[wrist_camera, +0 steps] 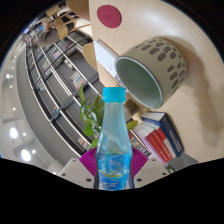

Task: Pour water

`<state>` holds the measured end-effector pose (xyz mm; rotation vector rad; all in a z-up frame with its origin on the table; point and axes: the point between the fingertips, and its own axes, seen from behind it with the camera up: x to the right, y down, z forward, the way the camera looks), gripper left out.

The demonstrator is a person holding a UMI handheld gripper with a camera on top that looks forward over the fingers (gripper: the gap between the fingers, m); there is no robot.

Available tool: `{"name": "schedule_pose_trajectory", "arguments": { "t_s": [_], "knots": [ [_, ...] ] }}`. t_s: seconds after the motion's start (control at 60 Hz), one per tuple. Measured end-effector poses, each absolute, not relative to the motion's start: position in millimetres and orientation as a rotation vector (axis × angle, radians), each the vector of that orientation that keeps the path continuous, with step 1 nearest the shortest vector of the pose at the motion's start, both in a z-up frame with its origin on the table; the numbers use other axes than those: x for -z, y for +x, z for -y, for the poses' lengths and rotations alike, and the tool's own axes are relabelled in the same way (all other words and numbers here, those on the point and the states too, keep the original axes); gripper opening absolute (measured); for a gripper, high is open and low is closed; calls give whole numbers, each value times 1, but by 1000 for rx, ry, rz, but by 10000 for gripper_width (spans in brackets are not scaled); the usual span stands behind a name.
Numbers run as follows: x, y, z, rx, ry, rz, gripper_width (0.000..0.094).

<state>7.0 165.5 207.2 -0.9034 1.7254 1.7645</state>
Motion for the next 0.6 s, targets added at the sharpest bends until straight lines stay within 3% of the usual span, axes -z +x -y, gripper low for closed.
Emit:
{"name": "schedule_pose_trajectory", "arguments": {
  "t_s": [0.15,0.35,0.467,0.6],
  "knots": [
    [-233,1,-163,-1686,-1074,-1544,393],
    [-291,-8,-166,-1231,-1520,-900,414],
    [-332,12,-167,-911,-1593,-526,413],
    [-343,53,-170,-486,-1655,-204,424]
  ]
}}
